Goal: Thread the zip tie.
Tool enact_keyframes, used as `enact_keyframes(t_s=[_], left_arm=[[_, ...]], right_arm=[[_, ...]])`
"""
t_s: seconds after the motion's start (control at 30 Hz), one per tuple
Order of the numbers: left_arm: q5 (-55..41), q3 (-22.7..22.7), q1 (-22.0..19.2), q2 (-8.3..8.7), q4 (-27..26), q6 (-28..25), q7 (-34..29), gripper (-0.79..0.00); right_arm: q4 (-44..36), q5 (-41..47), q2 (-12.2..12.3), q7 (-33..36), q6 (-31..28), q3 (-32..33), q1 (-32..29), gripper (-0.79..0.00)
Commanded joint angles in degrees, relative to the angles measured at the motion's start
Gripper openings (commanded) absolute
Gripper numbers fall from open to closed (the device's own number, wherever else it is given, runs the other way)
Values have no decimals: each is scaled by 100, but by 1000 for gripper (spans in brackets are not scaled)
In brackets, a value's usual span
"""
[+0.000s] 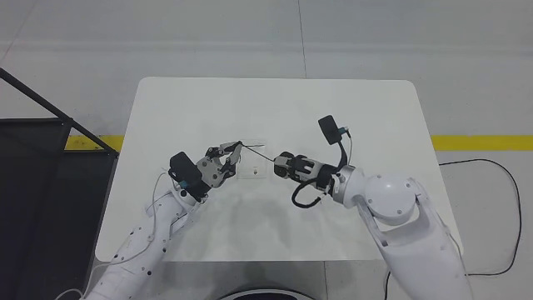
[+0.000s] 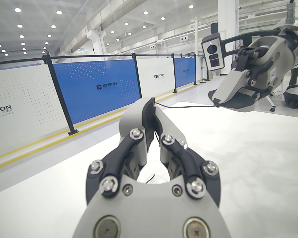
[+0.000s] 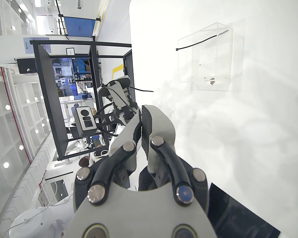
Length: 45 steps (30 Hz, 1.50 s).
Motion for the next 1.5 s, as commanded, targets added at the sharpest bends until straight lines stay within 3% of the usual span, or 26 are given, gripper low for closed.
enact_keyframes(t_s=[0.0,1.47], left_arm=[[6,-1,0,-2,-3,-1,9,-785],[57,-35,25,-31,7,-18,35,-785]], right_arm=[[15,33,2,-4,6,-1,13,-785],[130,292,78,-84,4,-46,100,-785]])
